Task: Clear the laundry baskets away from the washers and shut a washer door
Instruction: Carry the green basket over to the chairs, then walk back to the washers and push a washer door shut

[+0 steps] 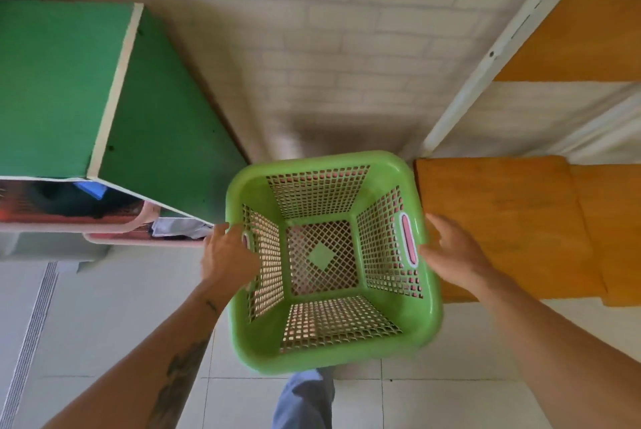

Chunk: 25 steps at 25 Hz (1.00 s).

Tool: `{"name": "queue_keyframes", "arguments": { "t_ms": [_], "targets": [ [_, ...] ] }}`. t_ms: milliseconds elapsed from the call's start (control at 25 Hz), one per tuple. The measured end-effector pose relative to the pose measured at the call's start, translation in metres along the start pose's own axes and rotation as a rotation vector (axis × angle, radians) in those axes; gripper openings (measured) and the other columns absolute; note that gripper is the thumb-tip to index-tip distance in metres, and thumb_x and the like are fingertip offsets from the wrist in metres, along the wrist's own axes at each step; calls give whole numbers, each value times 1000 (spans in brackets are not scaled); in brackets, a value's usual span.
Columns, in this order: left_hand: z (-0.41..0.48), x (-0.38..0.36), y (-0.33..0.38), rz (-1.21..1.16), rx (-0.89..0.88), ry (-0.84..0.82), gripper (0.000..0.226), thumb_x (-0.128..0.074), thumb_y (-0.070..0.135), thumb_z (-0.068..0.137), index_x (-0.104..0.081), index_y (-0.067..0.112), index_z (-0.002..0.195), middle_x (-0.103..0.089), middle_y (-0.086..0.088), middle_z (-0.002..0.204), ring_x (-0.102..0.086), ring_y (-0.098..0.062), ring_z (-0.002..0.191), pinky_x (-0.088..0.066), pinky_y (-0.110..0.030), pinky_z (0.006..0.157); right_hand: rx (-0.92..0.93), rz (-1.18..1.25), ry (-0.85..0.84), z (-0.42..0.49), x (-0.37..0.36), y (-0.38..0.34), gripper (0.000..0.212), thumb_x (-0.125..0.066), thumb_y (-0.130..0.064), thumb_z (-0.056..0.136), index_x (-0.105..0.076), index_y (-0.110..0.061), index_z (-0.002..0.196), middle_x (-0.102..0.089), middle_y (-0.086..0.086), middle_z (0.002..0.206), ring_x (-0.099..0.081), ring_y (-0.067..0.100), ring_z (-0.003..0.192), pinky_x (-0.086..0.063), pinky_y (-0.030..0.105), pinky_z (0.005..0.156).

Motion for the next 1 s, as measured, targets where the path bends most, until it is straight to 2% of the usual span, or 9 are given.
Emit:
{"name": "queue_keyframes", "arguments": {
  "t_ms": [80,160,280,480,640,760,840,920,1000],
  "targets": [
    [-19,11,33,-57,-61,1,60,-52,3,69,-57,24,124,-56,-4,128,-63,-21,89,-55,-30,61,35,10,43,-27,26,3,70,-60,-22,89,-27,-23,152,-27,0,159,-34,23,141,-33,47,115],
    [-46,19,77,-57,-185,-7,58,-50,2,73,-57,26,125,-60,0,128,-62,-12,78,-46,-18,49,55,19,81,-60,53,17,69,-58,-26,90,-27,-22,152,-26,-1,159,-30,19,144,-29,41,117],
    [-99,26,153,-29,-369,-7,54,-48,2,79,-57,23,127,-62,1,126,-58,-4,80,-47,-14,60,35,67,142,-116,96,50,67,-58,-31,89,-31,-25,150,-29,-3,158,-34,18,141,-32,37,115],
    [-244,-6,274,76,-668,3,52,-45,4,78,-58,17,127,-65,0,123,-62,-18,109,-52,-28,91,5,126,295,-261,157,156,65,-56,-32,88,-35,-22,149,-32,0,156,-33,19,141,-33,36,113],
    [-357,-57,359,174,-853,-37,44,-42,14,78,-63,22,116,-67,1,113,-61,-20,101,-49,-29,83,-27,181,456,-380,199,255,44,-57,-22,89,-51,-15,132,-52,7,138,-50,24,124,-42,34,96],
    [-443,-96,429,237,-1006,-89,41,-40,17,85,-59,25,122,-62,3,122,-60,-20,104,-54,-33,86,-107,164,583,-449,231,328,57,-54,-28,92,-38,-19,146,-40,4,150,-37,22,138,-32,33,109],
    [-501,-123,478,256,-1120,-103,39,-39,16,90,-56,24,124,-58,4,124,-61,-21,103,-56,-32,78,-183,179,658,-490,249,379,64,-52,-36,92,-29,-23,150,-27,2,159,-27,21,145,-26,35,116],
    [-551,-150,524,250,-1223,-128,38,-39,15,91,-57,25,123,-58,2,121,-60,-19,95,-51,-23,65,-247,196,733,-525,265,426,67,-52,-42,92,-27,-25,151,-23,0,160,-23,19,146,-23,35,117],
    [-601,-182,571,275,-1324,-141,36,-39,17,91,-59,28,120,-58,4,115,-58,-16,91,-50,-22,69,-330,186,809,-558,281,472,65,-51,-44,91,-29,-27,150,-23,-1,160,-21,19,147,-21,36,118]
  ]
}}
Point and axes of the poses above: each hand's wrist, its own z-axis towards the middle knuckle, its own x-axis out of the back of the hand, y = z × x, the point moved 6 cm from there along z, towards the middle knuckle
